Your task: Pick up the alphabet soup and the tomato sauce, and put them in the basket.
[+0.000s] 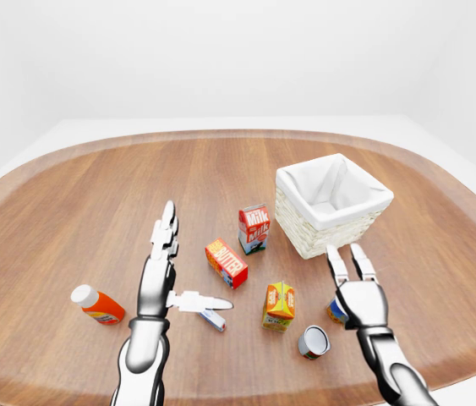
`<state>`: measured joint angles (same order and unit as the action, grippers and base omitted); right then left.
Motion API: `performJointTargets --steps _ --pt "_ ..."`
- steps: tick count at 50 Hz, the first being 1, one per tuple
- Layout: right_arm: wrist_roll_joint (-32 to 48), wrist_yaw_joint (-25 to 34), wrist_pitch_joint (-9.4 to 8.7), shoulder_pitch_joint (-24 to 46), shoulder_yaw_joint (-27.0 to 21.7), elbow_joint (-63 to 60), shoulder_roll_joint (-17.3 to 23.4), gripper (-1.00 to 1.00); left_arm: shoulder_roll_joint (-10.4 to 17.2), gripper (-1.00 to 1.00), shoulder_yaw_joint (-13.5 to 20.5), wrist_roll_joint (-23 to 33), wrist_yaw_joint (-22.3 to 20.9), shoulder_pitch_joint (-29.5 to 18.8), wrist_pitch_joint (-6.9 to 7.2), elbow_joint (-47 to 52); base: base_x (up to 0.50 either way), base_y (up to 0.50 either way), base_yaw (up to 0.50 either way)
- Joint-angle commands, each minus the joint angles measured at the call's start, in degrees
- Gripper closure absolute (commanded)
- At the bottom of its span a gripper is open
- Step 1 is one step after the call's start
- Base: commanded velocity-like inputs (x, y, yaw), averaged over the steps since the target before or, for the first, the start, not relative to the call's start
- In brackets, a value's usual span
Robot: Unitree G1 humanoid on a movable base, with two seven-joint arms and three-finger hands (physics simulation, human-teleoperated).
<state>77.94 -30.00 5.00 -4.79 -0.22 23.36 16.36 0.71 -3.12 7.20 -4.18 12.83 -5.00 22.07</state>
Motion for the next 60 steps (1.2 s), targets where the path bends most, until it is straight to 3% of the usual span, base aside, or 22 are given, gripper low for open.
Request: performJointTargets --steps 1,60 --pt "-0.3 0.0 0.0 0.98 0.59 2.88 0.36 -1.0 0.06 -1.0 -0.01 -0.06 0.0 0.0 0.0 -0.06 0.0 0.0 0.0" --pt "-1.0 0.0 0.0 8.77 2.57 20.11 3.07 -1.0 0.03 -1.0 0.09 -0.12 -0.01 -0.15 0.0 -0.23 0.0 0.0 0.0"
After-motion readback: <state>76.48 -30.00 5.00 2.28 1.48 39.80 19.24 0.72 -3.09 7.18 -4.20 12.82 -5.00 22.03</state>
